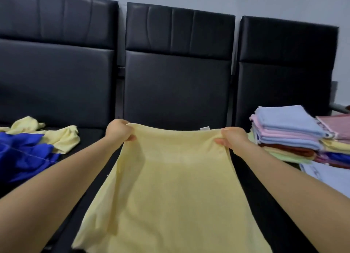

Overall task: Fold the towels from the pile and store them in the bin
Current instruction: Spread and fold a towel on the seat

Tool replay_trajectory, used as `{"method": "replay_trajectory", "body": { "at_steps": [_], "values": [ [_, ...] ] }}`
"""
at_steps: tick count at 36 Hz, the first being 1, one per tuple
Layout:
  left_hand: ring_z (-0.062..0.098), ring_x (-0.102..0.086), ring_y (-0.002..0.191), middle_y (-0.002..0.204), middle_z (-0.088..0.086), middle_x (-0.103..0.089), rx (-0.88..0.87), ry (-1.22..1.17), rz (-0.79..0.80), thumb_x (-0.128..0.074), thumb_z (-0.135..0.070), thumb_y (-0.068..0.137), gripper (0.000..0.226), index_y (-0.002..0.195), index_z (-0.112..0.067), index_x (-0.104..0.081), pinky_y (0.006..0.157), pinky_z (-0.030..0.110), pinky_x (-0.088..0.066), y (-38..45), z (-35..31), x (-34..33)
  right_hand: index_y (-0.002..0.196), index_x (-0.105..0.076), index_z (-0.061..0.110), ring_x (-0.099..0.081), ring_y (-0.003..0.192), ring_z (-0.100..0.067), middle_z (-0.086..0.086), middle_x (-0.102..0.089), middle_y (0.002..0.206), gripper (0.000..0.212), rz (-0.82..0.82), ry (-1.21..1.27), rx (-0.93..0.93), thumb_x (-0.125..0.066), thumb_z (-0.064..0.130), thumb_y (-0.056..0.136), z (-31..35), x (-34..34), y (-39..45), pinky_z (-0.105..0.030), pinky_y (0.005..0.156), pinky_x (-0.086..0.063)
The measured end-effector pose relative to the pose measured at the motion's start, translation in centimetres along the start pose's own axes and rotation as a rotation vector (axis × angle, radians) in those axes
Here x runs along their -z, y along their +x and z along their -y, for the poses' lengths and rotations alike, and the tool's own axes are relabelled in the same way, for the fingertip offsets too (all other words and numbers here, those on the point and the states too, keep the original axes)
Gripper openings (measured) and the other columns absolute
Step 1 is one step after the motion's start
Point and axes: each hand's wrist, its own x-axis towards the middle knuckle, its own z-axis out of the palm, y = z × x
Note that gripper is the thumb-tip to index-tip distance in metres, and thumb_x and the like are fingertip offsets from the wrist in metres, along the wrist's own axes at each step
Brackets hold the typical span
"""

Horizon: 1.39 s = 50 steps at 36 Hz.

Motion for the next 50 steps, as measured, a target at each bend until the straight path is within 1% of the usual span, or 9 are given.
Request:
{"method": "replay_trajectory", "body": {
  "at_steps": [4, 8, 11, 14, 21, 31, 37, 47, 50],
  "values": [
    [0.027, -0.07, 0.087, 0.085, 0.009, -0.072, -0.003, -0.022, -0.049, -0.051, 0.009, 0.082, 0.03, 0.094, -0.013, -0.067, 0.082, 0.041, -0.058, 2.2, 1.0, -2.0, 0.115, -0.064, 0.007, -0.067, 0.073, -0.019, -0.007, -0.065, 0.091, 0.023, -0.003, -0.05, 0.033, -0.057, 0.003, 0.094, -1.4, -1.6, 2.3, -0.022, 0.064, -0.058],
    [0.03, -0.06, 0.107, 0.121, 0.012, -0.062, -0.077, 0.071, -0.041, -0.049, 0.002, 0.088, 0.042, 0.125, -0.014, -0.06, 0.085, 0.033, -0.049, 3.7, 2.7, -3.7, 0.145, -0.042, 0.015, -0.059, 0.108, -0.029, -0.007, -0.054, 0.123, 0.05, -0.062, -0.094, 0.159, -0.055, 0.012, 0.097, -3.4, -2.9, 3.8, -0.034, 0.081, -0.05],
    [0.033, -0.055, 0.112, 0.134, 0.016, -0.048, -0.141, 0.254, -0.012, -0.049, -0.007, 0.092, 0.044, 0.135, -0.014, -0.052, 0.088, 0.034, -0.044, 4.0, 4.5, -4.2, 0.151, -0.032, 0.017, -0.048, 0.125, -0.032, -0.012, -0.042, 0.144, 0.059, -0.076, -0.43, 0.251, -0.052, 0.016, 0.095, -5.3, -3.4, 4.3, -0.034, 0.088, -0.043],
    [0.036, -0.049, 0.117, 0.134, 0.018, -0.043, -0.216, 0.405, 0.021, -0.049, -0.011, 0.092, 0.044, 0.135, -0.014, -0.05, 0.098, 0.038, -0.042, 3.4, 5.5, -4.2, 0.149, -0.033, 0.018, -0.044, 0.128, -0.034, -0.015, -0.041, 0.144, 0.057, -0.101, -0.615, 0.277, -0.05, 0.018, 0.095, -6.6, -3.1, 3.8, -0.043, 0.1, -0.043],
    [0.036, -0.049, 0.119, 0.141, 0.016, -0.039, -0.102, 0.6, 0.186, -0.054, -0.035, 0.093, 0.055, 0.143, -0.017, -0.041, 0.098, 0.044, -0.046, -0.8, 4.9, -1.1, 0.136, -0.049, 0.018, -0.049, 0.12, -0.026, -0.008, -0.048, 0.134, 0.041, -0.019, -0.528, 0.404, -0.051, 0.017, 0.095, -6.5, -2.3, -1.4, -0.031, 0.083, -0.037],
    [0.007, -0.047, 0.06, 0.065, -0.008, -0.051, -0.344, 0.769, 0.342, -0.054, -0.057, 0.088, 0.042, 0.067, -0.021, -0.05, 0.057, 0.025, -0.036, -12.7, 4.4, 4.4, 0.111, -0.061, 0.03, -0.055, 0.096, -0.004, 0.014, -0.057, 0.105, 0.016, 0.47, -0.646, 0.626, -0.054, 0.025, 0.097, -7.4, -2.6, -15.1, -0.018, 0.081, -0.043],
    [0.007, -0.047, 0.067, 0.072, -0.009, -0.052, -0.376, 0.94, 0.383, -0.06, -0.059, 0.082, 0.04, 0.07, -0.024, -0.045, 0.056, 0.025, -0.033, -16.8, 6.3, 6.0, 0.114, -0.063, 0.028, -0.047, 0.109, -0.001, 0.016, -0.055, 0.112, 0.02, 0.611, -0.762, 0.695, -0.054, 0.029, 0.096, -9.9, -2.3, -19.1, -0.018, 0.094, -0.039],
    [0.018, -0.065, 0.056, 0.08, 0.012, -0.072, -0.017, 0.738, 0.456, -0.06, -0.03, 0.084, 0.03, 0.09, -0.001, -0.067, 0.05, 0.019, -0.051, -17.9, 7.0, 8.7, 0.114, -0.064, 0.026, -0.041, 0.114, 0.002, 0.017, -0.052, 0.117, 0.02, 0.603, -0.746, 0.75, -0.052, 0.023, 0.098, -11.5, -1.7, -19.9, -0.001, 0.089, -0.027],
    [0.021, -0.063, 0.058, 0.07, 0.009, -0.066, 0.051, 0.753, 0.52, -0.058, -0.028, 0.086, 0.023, 0.078, -0.006, -0.063, 0.056, 0.022, -0.055, -17.9, 6.7, 9.5, 0.113, -0.064, 0.027, -0.04, 0.114, 0.002, 0.017, -0.052, 0.117, 0.02, 0.597, -0.75, 0.764, -0.052, 0.022, 0.098, -11.6, -1.6, -20.0, 0.0, 0.089, -0.027]
  ]
}}
